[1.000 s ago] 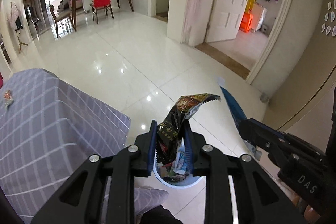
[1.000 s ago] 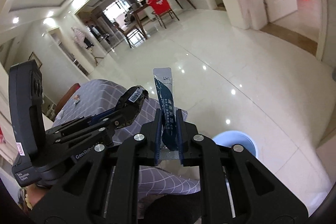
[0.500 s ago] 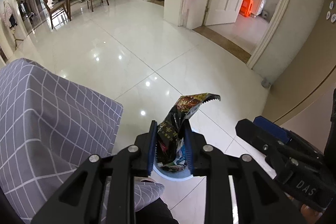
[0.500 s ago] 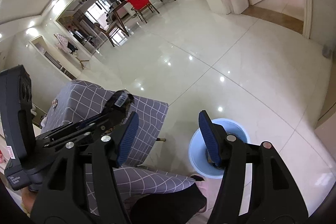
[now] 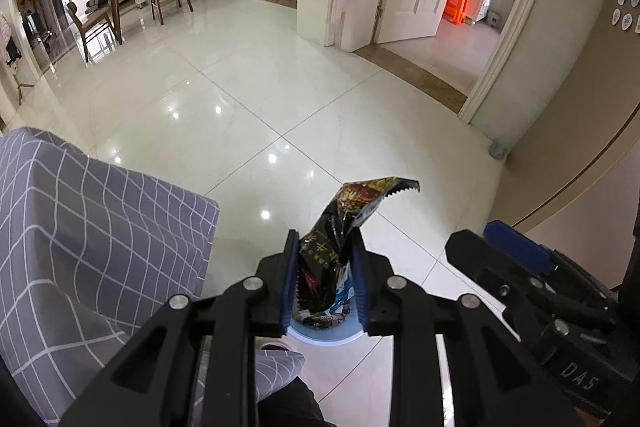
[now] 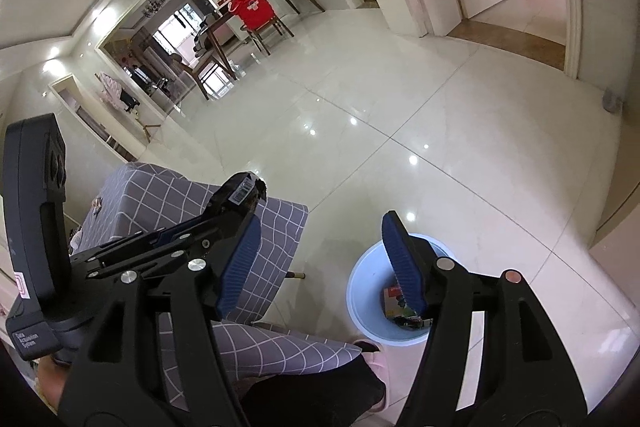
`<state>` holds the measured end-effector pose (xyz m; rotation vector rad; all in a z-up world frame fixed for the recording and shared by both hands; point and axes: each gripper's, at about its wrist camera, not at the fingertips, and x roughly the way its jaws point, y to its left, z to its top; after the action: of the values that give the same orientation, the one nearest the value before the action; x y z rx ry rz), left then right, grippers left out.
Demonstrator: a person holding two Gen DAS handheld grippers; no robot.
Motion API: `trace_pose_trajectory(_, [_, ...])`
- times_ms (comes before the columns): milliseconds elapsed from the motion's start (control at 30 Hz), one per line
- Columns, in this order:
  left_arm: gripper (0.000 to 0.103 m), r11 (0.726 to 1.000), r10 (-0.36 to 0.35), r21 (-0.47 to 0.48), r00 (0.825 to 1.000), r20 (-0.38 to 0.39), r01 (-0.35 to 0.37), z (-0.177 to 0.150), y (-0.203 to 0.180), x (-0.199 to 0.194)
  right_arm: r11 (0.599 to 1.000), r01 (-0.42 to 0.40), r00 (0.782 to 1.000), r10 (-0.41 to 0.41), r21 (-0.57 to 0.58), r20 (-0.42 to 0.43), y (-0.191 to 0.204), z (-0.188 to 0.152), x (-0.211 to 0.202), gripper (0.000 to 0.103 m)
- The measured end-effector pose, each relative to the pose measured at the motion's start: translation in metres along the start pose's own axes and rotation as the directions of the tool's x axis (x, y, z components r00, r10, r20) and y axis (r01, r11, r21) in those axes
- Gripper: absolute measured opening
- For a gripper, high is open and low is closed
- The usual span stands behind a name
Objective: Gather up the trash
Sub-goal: 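Open both grippers to drop the wrapper and tube into the bucket, then move both open grippers back over the table, then grasp the white dropper bottle with the left gripper while the right gripper grasps the red-white wrapper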
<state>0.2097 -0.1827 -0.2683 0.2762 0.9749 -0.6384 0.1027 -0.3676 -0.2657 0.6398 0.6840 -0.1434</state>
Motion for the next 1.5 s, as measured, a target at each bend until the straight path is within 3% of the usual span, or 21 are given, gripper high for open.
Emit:
trace_pose_trajectory(167, [0.031, 1.0, -0.031, 0.002, 0.999, 0.015, 0.031, 0.006, -0.007, -0.001, 1.0, 0.008, 0.999, -0.008, 0.009, 0.032, -0.004, 0.004, -0.008, 0.064])
trace_pose_trajectory(267, [0.077, 0.999, -0.003, -0.042, 1.0, 0.03, 0.004, 0.007, -0.001, -0.001, 0.999, -0.001, 0.999, 0.0, 0.032, 0.038, -0.01, 0.008, -0.011, 0.065])
trace_pose_trajectory(367, [0.077, 0.998, -0.017, -0.067, 0.999, 0.031, 0.019, 0.004, 0.007, -0.001, 0.999, 0.004, 0.999, -0.006, 0.038, 0.035, -0.014, 0.009, -0.01, 0.065])
trace_pose_trajectory(700, [0.078, 0.997, 0.039, -0.073, 0.998, 0.058, -0.035, -0.004, 0.015, -0.022, 1.0, -0.026, 0.999, 0.026, -0.003, 0.028, 0.007, 0.011, -0.013, 0.065])
trace_pose_trajectory(967, [0.077, 0.991, 0.087, -0.117, 0.983, 0.159, -0.069, -0.004, 0.048, -0.085, 0.995, -0.068, 0.995, 0.073, -0.079, 0.069, 0.057, 0.018, -0.033, 0.065])
trace_pose_trajectory(1100, [0.078, 0.983, 0.142, -0.146, 0.963, 0.229, -0.11, -0.008, 0.078, -0.129, 0.98, -0.109, 0.988, 0.126, -0.168, 0.09, 0.111, 0.02, -0.041, 0.065])
trace_pose_trajectory(1300, [0.078, 0.952, 0.269, -0.231, 0.912, 0.308, -0.203, -0.028, 0.147, -0.197, 0.926, -0.172, 0.975, 0.209, -0.336, 0.077, 0.208, 0.015, -0.04, 0.067])
trace_pose_trajectory(1500, [0.079, 0.885, 0.414, -0.362, 0.852, 0.32, -0.294, -0.063, 0.234, -0.253, 0.836, -0.258, 0.956, 0.295, -0.484, -0.001, 0.319, -0.01, -0.018, 0.069])
